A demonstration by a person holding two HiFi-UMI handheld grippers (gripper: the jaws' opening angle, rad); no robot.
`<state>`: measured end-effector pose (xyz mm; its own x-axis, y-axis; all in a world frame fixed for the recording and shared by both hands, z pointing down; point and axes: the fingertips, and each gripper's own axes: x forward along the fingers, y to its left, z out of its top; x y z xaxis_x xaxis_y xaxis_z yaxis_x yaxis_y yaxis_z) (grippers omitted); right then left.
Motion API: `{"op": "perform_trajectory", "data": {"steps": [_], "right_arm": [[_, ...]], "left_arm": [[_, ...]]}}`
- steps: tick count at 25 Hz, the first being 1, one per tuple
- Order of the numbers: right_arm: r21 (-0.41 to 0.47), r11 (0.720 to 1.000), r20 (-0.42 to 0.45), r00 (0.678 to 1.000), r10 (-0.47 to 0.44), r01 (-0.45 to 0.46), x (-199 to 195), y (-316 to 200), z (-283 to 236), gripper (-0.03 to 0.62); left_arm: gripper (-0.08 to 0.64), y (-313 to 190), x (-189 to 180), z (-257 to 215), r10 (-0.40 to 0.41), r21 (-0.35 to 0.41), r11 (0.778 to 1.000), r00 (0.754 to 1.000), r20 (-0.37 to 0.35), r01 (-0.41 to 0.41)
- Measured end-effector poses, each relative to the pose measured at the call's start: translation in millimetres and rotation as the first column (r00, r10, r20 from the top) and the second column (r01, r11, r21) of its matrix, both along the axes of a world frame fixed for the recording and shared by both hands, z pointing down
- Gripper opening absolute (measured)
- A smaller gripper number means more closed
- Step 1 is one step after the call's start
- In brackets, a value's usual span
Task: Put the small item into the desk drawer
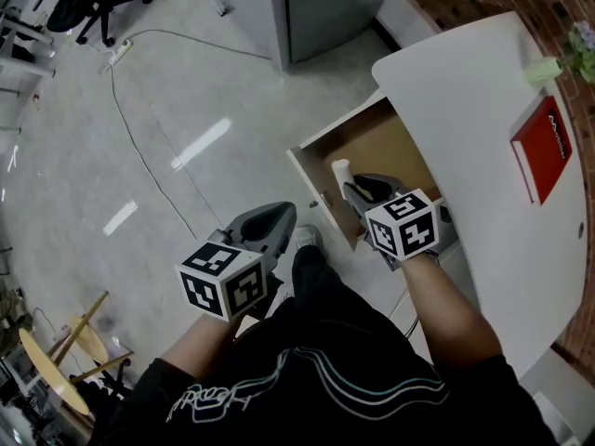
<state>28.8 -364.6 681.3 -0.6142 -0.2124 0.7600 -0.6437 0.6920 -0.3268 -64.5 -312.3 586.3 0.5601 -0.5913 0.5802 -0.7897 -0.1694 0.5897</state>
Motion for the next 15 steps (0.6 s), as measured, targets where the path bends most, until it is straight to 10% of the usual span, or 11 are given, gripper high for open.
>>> {"op": "perform_trajectory", "data": {"steps": [15], "right_arm": [[-0.177,0.983,-0.187,0.978,-0.088,0.055,5,-25,154,0.101]], "left_arm": [[0.021,-2,-19,75,-0.052,-0.12,0.991,0.999,0.014,0.054]]}}
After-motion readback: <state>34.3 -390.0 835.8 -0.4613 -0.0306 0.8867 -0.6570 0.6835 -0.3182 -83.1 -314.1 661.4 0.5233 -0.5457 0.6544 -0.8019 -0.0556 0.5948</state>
